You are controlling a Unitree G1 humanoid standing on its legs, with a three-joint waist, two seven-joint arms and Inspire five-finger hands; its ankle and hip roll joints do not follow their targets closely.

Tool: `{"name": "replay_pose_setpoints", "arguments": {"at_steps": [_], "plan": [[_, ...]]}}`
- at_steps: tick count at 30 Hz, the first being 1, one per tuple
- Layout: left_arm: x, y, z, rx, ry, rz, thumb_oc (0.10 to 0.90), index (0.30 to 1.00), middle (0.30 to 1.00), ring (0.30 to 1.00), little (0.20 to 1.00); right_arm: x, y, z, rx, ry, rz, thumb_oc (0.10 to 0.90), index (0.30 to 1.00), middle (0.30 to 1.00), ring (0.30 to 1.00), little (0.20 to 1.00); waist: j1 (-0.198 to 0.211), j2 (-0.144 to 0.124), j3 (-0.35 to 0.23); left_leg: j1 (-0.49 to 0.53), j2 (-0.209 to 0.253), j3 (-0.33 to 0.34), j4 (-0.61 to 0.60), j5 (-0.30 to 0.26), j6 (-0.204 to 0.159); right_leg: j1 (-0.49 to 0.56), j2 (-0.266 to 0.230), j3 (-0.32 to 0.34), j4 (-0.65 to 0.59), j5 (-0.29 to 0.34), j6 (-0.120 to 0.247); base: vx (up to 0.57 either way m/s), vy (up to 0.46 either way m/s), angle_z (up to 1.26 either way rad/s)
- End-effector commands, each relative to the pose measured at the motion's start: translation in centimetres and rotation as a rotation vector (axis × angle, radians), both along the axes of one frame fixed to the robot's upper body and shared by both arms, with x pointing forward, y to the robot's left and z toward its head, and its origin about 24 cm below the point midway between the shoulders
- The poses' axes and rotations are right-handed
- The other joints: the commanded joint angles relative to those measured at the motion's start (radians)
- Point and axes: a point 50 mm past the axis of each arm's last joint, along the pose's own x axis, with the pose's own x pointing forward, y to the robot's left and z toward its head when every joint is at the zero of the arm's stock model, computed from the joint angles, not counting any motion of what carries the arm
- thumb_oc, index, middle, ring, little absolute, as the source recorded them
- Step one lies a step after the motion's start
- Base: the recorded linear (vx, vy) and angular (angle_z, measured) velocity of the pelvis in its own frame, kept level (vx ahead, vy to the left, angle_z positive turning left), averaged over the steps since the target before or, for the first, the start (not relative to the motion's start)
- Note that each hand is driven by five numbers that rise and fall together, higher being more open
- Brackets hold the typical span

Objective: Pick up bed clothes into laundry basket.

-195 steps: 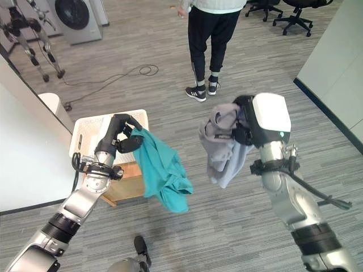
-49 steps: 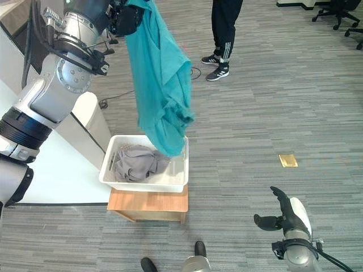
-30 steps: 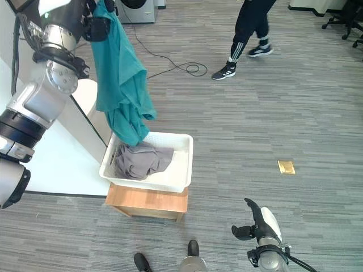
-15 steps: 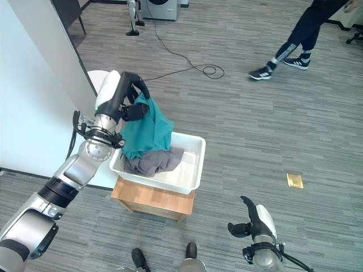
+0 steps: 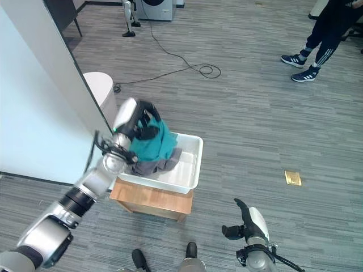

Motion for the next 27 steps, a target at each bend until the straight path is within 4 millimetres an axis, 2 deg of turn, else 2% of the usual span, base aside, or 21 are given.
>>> {"name": "replay_pose_setpoints", "arguments": {"at_steps": [1, 2, 3, 4, 5, 6, 10, 11, 13, 15, 16, 17, 18, 19, 27], "plan": [[0.9, -3.0, 0.1, 0.017, -0.008, -0.050, 0.400, 0.300, 0.300, 0.300, 0.300, 2.9, -0.6, 1.6, -0.055, -0.123, -0.041, 0.800, 0.900, 0.900, 0.900, 0.900, 0.025, -0.018, -0.006, 0.051, 0.033, -0.012, 0.002, -0.120, -0.041, 0.024, -0.064, -0.039, 0.004, -0.036, 0.099, -0.03, 0.009, -0.10], [0.2, -3.8, -2.7, 0.055, 0.101, -0.040, 0.400, 0.300, 0.300, 0.300, 0.300, 3.9, 0.0, 1.2, -0.048, -0.113, -0.036, 0.800, 0.900, 0.900, 0.900, 0.900, 0.028, -0.023, 0.002, 0.045, 0.034, -0.014, 0.002, -0.117, -0.042, 0.015, -0.063, -0.039, 0.005, -0.034, 0.097, -0.03, 0.002, -0.11], [-0.1, -4.1, -3.8, 0.078, 0.142, -0.034, 0.400, 0.300, 0.300, 0.300, 0.300, 4.5, 0.4, 1.0, -0.047, -0.107, -0.029, 0.800, 0.900, 0.900, 0.900, 0.900, 0.030, -0.029, 0.005, 0.042, 0.036, -0.014, 0.002, -0.116, -0.042, 0.010, -0.062, -0.039, 0.005, -0.034, 0.096, -0.03, -0.005, -0.07], [-0.4, -4.2, -4.6, 0.100, 0.170, -0.024, 0.400, 0.300, 0.300, 0.300, 0.300, 4.8, 0.7, 0.8, -0.048, -0.099, -0.026, 0.800, 0.900, 0.900, 0.900, 0.900, 0.033, -0.033, 0.008, 0.039, 0.037, -0.014, 0.002, -0.115, -0.043, 0.007, -0.061, -0.040, 0.005, -0.034, 0.095, 0.00, 0.000, 0.00], [-0.3, -4.2, -4.5, 0.099, 0.169, -0.024, 0.400, 0.300, 0.300, 0.300, 0.300, 4.9, 0.7, 0.8, -0.048, -0.100, -0.026, 0.800, 0.900, 0.900, 0.900, 0.900, 0.033, -0.033, 0.008, 0.038, 0.037, -0.014, 0.002, -0.115, -0.043, 0.006, -0.061, -0.040, 0.005, -0.034, 0.095, -0.03, -0.028, 0.07], [-0.3, -4.3, -4.9, 0.119, 0.176, 0.002, 0.400, 0.300, 0.300, 0.300, 0.300, 5.7, 1.5, 0.7, -0.048, -0.096, -0.006, 0.800, 0.900, 0.900, 0.900, 0.900, 0.037, -0.045, 0.019, 0.024, 0.043, -0.015, 0.002, -0.108, -0.048, -0.008, -0.060, -0.040, 0.004, -0.030, 0.094, -0.05, -0.032, 0.04], [0.4, -4.4, -3.7, 0.131, 0.115, 0.018, 0.400, 0.300, 0.300, 0.300, 0.300, 6.5, 2.2, 0.6, -0.052, -0.095, 0.016, 0.800, 0.900, 0.900, 0.900, 0.900, 0.042, -0.057, 0.031, -0.002, 0.049, -0.009, 0.002, -0.097, -0.051, -0.035, -0.058, -0.036, 0.004, -0.022, 0.094, -0.05, -0.021, -0.01], [0.9, -4.5, -2.4, 0.113, 0.057, 0.023, 0.400, 0.300, 0.300, 0.300, 0.300, 6.9, 2.7, 0.8, -0.049, -0.109, 0.025, 0.800, 0.900, 0.900, 0.900, 0.900, 0.044, -0.063, 0.037, -0.018, 0.053, -0.004, 0.002, -0.092, -0.052, -0.054, -0.058, -0.032, 0.004, -0.016, 0.094, -0.07, -0.010, -0.05], [1.4, -4.7, -0.9, 0.098, -0.004, 0.020, 0.400, 0.300, 0.300, 0.300, 0.300, 7.1, 3.0, 1.0, -0.045, -0.124, 0.035, 0.800, 0.900, 0.900, 0.900, 0.900, 0.046, -0.065, 0.044, -0.031, 0.055, 0.000, 0.002, -0.086, -0.054, -0.069, -0.058, -0.031, 0.004, -0.013, 0.094, -0.05, -0.006, -0.10], [1.6, -4.8, -0.3, 0.088, -0.027, 0.017, 0.400, 0.300, 0.300, 0.300, 0.300, 7.1, 3.1, 0.9, -0.046, -0.127, 0.039, 0.800, 0.900, 0.900, 0.900, 0.900, 0.047, -0.066, 0.045, -0.037, 0.056, 0.002, 0.002, -0.084, -0.055, -0.076, -0.059, -0.030, 0.004, -0.011, 0.094, -0.01, -0.002, -0.04], [1.7, -5.2, 0.7, 0.074, -0.071, 0.000, 0.722, 0.782, 0.782, 0.782, 0.782, 7.0, 3.2, 1.0, -0.042, -0.132, 0.043, 0.800, 0.900, 0.900, 0.900, 0.900, 0.047, -0.065, 0.048, -0.043, 0.057, 0.005, 0.002, -0.082, -0.056, -0.082, -0.061, -0.030, 0.004, -0.008, 0.094, 0.00, 0.000, 0.00], [1.8, -5.4, 1.5, 0.064, -0.101, -0.009, 0.800, 0.900, 0.900, 0.900, 0.900, 7.0, 3.3, 1.0, -0.042, -0.137, 0.046, 0.800, 0.900, 0.900, 0.900, 0.900, 0.047, -0.064, 0.050, -0.045, 0.057, 0.006, 0.002, -0.081, -0.056, -0.085, -0.062, -0.031, 0.004, -0.008, 0.094, 0.00, 0.000, 0.00], [1.8, -5.4, 1.5, 0.064, -0.101, -0.009, 0.800, 0.900, 0.900, 0.900, 0.900, 7.0, 3.3, 1.0, -0.042, -0.137, 0.046, 0.800, 0.900, 0.900, 0.900, 0.900, 0.047, -0.064, 0.050, -0.045, 0.057, 0.006, 0.002, -0.081, -0.056, -0.085, -0.062, -0.031, 0.004, -0.008, 0.094, 0.00, 0.000, 0.00], [2.1, -5.7, 2.9, 0.053, -0.152, -0.012, 0.800, 0.900, 0.900, 0.900, 0.900, 7.0, 3.1, 1.3, -0.044, -0.150, 0.049, 0.800, 0.900, 0.900, 0.900, 0.900, 0.044, -0.064, 0.053, -0.048, 0.058, 0.006, 0.002, -0.079, -0.058, -0.087, -0.062, -0.032, 0.004, -0.008, 0.094, 0.00, 0.000, 0.00], [2.4, -6.1, 4.6, 0.033, -0.216, -0.018, 0.800, 0.900, 0.900, 0.900, 0.900, 6.6, 3.3, 1.4, -0.026, -0.167, 0.065, 0.800, 0.900, 0.900, 0.900, 0.900, 0.025, -0.055, 0.042, -0.048, 0.060, 0.017, 0.002, -0.079, -0.062, -0.098, -0.063, -0.025, 0.004, -0.008, 0.093, 0.01, -0.021, -0.02]]}}
